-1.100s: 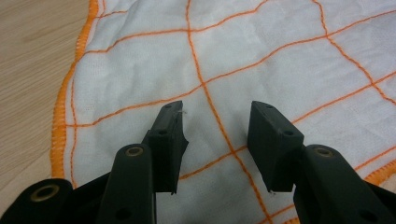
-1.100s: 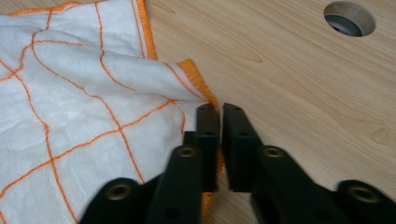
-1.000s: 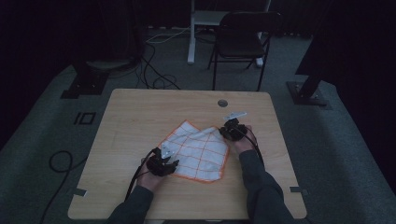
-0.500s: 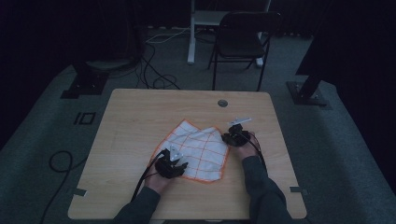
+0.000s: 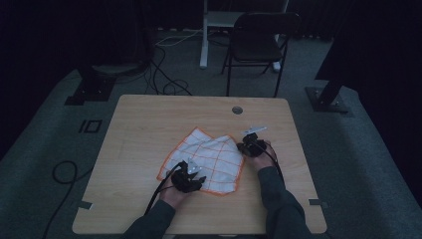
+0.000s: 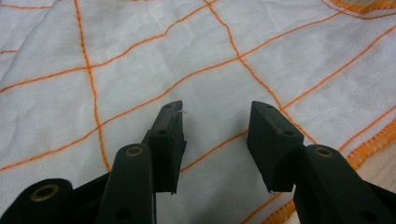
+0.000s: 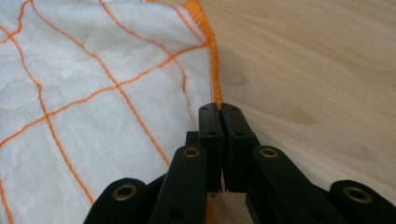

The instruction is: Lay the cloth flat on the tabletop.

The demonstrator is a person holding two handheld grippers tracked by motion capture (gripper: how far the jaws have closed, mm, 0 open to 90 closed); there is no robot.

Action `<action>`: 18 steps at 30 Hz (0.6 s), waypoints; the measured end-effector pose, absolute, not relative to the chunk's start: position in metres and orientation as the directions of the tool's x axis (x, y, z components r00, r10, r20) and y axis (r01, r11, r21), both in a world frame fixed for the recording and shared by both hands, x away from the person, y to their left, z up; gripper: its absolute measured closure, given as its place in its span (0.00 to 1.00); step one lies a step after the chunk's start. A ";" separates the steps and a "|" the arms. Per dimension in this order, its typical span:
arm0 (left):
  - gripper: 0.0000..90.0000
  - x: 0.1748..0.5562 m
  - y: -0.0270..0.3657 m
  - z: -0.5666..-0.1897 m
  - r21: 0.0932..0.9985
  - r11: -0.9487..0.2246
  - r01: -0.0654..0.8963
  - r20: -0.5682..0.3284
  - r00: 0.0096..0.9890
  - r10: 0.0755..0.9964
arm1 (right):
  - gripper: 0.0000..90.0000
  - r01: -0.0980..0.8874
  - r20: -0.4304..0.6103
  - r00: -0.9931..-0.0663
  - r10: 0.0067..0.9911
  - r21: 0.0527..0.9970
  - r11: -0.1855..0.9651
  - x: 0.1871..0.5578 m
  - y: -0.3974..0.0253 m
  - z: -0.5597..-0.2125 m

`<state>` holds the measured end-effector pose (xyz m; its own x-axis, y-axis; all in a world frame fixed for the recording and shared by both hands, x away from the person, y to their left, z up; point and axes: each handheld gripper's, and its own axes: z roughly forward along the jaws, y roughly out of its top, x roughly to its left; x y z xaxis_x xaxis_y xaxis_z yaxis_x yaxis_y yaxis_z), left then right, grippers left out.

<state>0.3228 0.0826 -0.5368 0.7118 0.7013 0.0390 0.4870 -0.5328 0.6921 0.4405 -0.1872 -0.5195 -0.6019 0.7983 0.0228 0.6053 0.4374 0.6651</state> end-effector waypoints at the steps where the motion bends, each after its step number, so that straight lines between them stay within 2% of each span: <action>1: 0.63 0.322 0.083 -0.537 0.692 -0.532 0.488 0.038 0.711 0.702 | 0.98 0.605 0.021 -0.600 0.800 0.666 0.436 0.441 -0.188 -0.518; 12: 0.63 0.321 0.095 -0.536 0.690 -0.531 0.493 0.044 0.703 0.710 | 0.98 0.577 -0.016 -0.582 0.813 0.696 0.427 0.447 -0.197 -0.496; 18: 0.63 0.319 0.094 -0.536 0.689 -0.535 0.489 0.055 0.701 0.711 | 0.97 0.571 -0.027 -0.568 0.823 0.706 0.418 0.446 -0.198 -0.496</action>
